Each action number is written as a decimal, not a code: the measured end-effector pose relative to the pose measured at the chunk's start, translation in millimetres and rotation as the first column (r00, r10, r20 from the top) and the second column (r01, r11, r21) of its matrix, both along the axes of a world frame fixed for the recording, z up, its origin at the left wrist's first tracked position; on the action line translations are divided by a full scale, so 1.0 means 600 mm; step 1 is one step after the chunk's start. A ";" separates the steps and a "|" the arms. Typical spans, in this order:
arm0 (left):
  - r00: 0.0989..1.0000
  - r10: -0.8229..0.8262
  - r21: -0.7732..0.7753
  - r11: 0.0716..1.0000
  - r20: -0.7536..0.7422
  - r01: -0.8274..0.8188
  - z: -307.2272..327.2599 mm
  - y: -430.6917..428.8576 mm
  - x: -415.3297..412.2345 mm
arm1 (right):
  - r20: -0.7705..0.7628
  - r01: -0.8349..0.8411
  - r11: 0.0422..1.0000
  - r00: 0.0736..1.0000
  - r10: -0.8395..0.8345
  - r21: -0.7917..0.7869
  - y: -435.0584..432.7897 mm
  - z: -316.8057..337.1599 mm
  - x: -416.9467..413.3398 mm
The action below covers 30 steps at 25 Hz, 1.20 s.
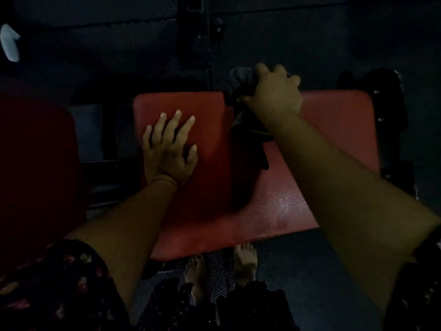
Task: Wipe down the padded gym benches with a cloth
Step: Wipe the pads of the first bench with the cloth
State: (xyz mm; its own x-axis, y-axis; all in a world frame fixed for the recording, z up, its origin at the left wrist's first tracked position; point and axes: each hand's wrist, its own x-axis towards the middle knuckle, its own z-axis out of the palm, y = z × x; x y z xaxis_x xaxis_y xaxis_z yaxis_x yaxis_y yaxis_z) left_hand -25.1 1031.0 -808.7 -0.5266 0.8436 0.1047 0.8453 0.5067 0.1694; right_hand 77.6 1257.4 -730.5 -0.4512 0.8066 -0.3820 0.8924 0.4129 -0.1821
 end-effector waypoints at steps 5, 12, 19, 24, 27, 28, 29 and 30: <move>1.000 0.001 -0.033 0.999 -0.006 -0.001 0.009 0.008 0.006 | -0.112 0.113 0.989 0.989 -0.102 0.100 -0.086 -0.002 0.096; 0.988 -0.133 -0.089 0.986 0.082 0.140 0.068 0.066 -0.003 | -0.109 0.143 0.988 0.985 -0.136 0.063 -0.329 -0.017 0.319; 0.859 -0.500 -0.023 0.863 0.111 0.505 0.015 0.147 0.053 | -0.153 0.222 0.964 0.968 -0.200 0.149 -0.332 -0.024 0.354; 0.873 -0.481 0.033 0.877 0.081 0.480 0.010 0.149 0.048 | -0.149 0.171 0.969 0.978 -0.145 0.179 -0.199 -0.030 0.259; 0.868 -0.489 0.040 0.872 0.089 0.487 0.005 0.148 0.046 | -0.107 0.129 0.963 0.989 -0.107 0.236 -0.112 -0.028 0.191; 0.869 -0.488 0.045 0.873 0.086 0.486 0.005 0.147 0.045 | -0.083 0.107 0.963 0.993 -0.089 0.246 -0.082 -0.027 0.167; 0.869 -0.488 0.050 0.873 0.083 0.486 0.006 0.147 0.046 | -0.068 0.088 0.965 0.995 -0.073 0.246 -0.053 -0.027 0.145; 0.868 -0.491 0.056 0.871 0.080 0.488 0.006 0.148 0.048 | -0.061 0.077 0.968 0.996 -0.064 0.240 -0.026 -0.026 0.126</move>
